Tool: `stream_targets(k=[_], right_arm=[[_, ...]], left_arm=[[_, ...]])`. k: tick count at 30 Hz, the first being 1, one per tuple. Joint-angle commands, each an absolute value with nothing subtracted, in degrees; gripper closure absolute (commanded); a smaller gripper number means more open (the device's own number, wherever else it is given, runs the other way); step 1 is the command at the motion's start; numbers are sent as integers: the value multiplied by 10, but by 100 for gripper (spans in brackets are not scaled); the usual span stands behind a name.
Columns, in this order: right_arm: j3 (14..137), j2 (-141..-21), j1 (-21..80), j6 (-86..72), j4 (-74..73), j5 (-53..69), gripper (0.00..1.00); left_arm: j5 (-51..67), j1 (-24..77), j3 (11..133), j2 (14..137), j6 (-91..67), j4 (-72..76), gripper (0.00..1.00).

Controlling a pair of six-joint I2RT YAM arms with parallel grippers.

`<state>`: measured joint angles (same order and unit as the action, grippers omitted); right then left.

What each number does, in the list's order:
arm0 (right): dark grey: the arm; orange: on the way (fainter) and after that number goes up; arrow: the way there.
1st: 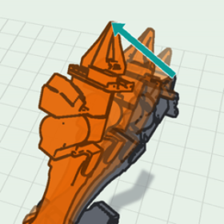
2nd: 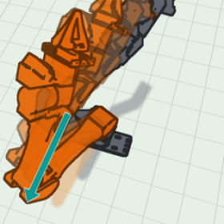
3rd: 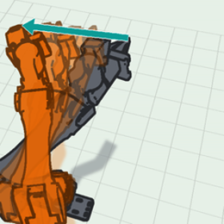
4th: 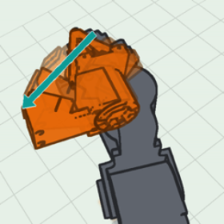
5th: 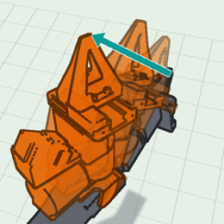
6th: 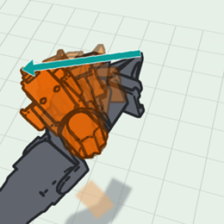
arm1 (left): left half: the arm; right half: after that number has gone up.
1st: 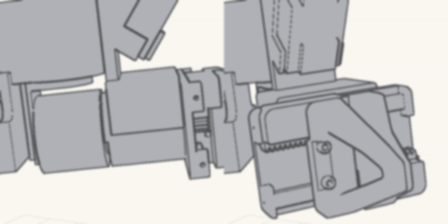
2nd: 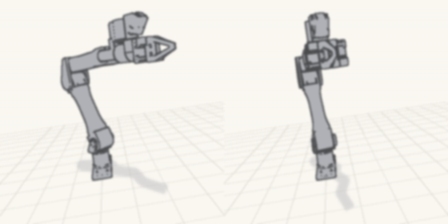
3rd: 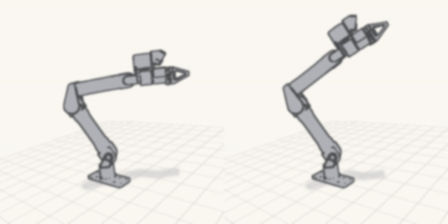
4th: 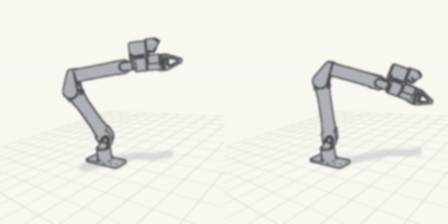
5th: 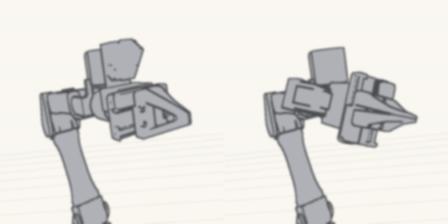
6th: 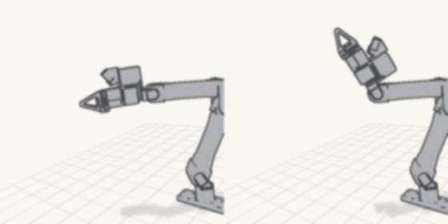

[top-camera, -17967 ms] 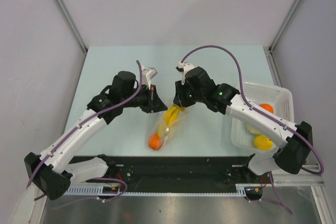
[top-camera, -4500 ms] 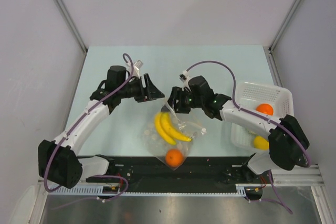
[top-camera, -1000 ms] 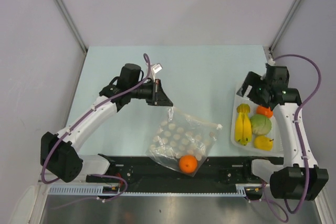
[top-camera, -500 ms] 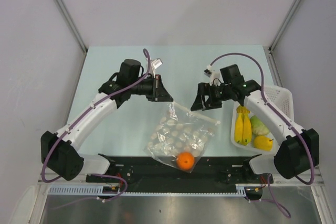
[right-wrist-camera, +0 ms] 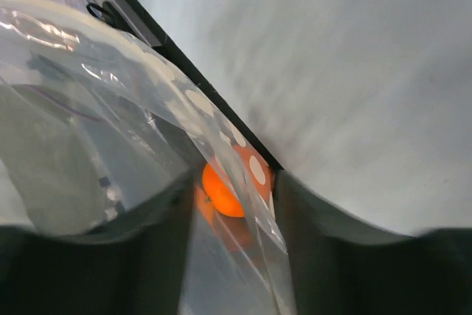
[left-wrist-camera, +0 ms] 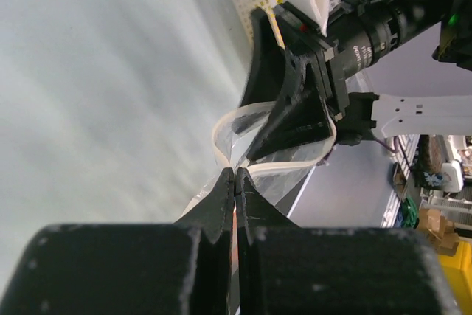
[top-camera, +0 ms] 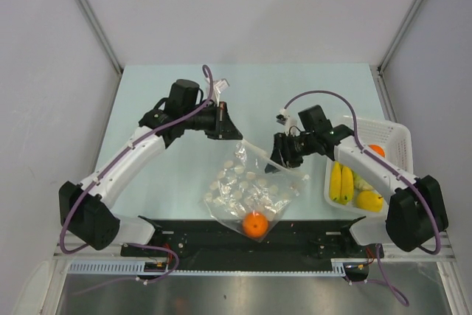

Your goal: Open the zip-top bag and remove the fake food

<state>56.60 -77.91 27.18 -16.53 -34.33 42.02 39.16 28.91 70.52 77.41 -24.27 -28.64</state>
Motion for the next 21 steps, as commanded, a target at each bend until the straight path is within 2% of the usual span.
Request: stream_targets(k=[1,2,3,4,6,7,8,9,18,20,21], right_arm=[[551,-737,279,-196,-308,410,67],[548,-730,280,-207,-297,399,74],[546,-716,280,-216,-294,394,81],[545,-710,281,-240,-291,388,85],[548,-697,290,-264,-279,365,93],[550,-686,295,-292,-274,358,95],[551,-679,307,-303,-262,348,97],[552,-676,314,-317,-256,341,100],[578,-664,395,-395,-214,223,100],[581,-664,405,-401,-212,201,100],[579,-662,410,-407,-210,195,100]], left_arm=[[354,289,744,776,-221,-316,99],[345,289,749,774,-219,-324,93],[314,289,757,773,-220,-343,83],[301,289,758,766,-221,-346,62],[270,290,761,741,-221,-364,47],[244,289,764,734,-221,-373,13],[235,293,769,730,-223,-389,4],[224,296,774,724,-226,-411,1],[179,340,780,695,-348,-417,3],[183,345,777,702,-376,-415,6],[185,348,773,705,-383,-416,11]])
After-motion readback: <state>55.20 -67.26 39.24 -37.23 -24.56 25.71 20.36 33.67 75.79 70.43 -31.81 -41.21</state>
